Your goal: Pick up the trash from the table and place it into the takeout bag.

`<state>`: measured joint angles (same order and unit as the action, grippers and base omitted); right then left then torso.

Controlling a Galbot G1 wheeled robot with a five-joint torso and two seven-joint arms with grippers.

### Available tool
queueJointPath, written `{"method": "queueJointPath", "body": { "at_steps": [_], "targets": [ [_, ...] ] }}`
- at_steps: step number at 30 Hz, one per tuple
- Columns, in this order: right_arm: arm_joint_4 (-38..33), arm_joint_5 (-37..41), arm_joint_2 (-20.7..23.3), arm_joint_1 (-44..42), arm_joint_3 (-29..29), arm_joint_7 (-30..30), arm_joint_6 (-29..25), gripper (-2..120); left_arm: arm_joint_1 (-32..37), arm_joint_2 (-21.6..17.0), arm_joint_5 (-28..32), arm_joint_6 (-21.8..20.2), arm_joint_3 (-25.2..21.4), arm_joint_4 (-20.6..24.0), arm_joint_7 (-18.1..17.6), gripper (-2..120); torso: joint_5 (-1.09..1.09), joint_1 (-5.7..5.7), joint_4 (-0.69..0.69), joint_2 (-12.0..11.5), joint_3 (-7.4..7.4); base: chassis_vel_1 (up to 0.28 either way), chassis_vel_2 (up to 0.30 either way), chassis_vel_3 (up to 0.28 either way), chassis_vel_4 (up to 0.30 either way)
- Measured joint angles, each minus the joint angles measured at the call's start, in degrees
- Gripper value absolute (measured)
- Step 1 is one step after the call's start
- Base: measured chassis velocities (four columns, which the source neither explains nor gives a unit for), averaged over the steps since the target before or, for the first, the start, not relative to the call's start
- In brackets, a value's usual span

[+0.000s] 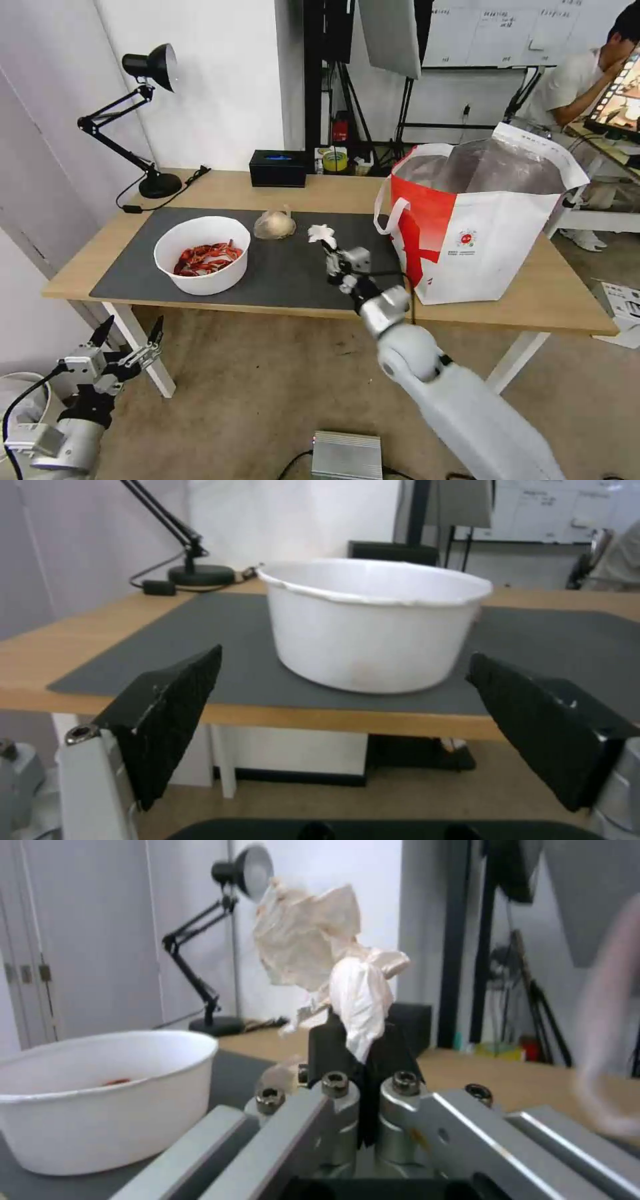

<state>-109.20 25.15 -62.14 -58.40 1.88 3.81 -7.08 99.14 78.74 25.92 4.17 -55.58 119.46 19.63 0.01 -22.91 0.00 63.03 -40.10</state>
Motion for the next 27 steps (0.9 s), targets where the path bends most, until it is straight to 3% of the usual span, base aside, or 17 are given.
{"method": "queueJointPath", "body": {
  "at_steps": [6, 9, 12, 18, 21, 27],
  "targets": [
    [-6.98, -0.83, 1.86, -10.45, 8.21, -3.73, -2.26, 0, 0.86, 0.16, -0.16, 0.61, 0.11, 0.77, 0.47, 100, 0.0, 0.0, -0.02, 0.0, 0.0, 0.0, 0.0, 0.0, 0.0],
    [-15.16, -0.75, 2.64, -19.6, 15.42, -4.91, -3.99, 0, 2.31, 1.38, -0.37, 1.9, 0.41, 2.1, 1.18, 100, 0.0, 0.01, -0.01, 0.0, 0.0, 0.0, 0.0, 0.0, 0.0],
    [-17.55, 0.67, 2.35, -21.24, 19.51, -4.68, -4.35, 0, 1.69, 1.6, -0.92, 2.01, 1.21, 2.04, 1.32, 100, -0.01, 0.01, -0.02, 0.0, 0.0, 0.0, 0.0, 0.0, 0.0],
    [-19.37, 5.37, 3.05, -19.83, 27.14, -1.38, -3.84, 0, 1.11, 1.6, -1.68, 2.02, 2.59, 1.53, 1.55, 100, 0.0, 0.0, -0.01, 0.0, -0.01, 0.0, 0.0, 0.0, 0.0],
    [-19.09, 10.41, 6.49, -16.45, 31.63, 1.54, -1.78, 0, 0.92, 1.6, -1.95, 2.13, 3.17, 1.19, 1.84, 100, 0.0, 0.0, -0.01, 0.0, 0.0, 0.0, 0.0, 0.0, 0.0],
    [-16.13, 18.01, 13.16, -8.95, 33.38, 7.12, 3.33, 0, 0.52, 1.41, -1.97, 2.2, 3.64, 0.49, 2.03, 100, 0.01, -0.01, -0.01, -0.01, -0.01, 0.0, 0.0, 0.0, 0.0]
  ]
}}
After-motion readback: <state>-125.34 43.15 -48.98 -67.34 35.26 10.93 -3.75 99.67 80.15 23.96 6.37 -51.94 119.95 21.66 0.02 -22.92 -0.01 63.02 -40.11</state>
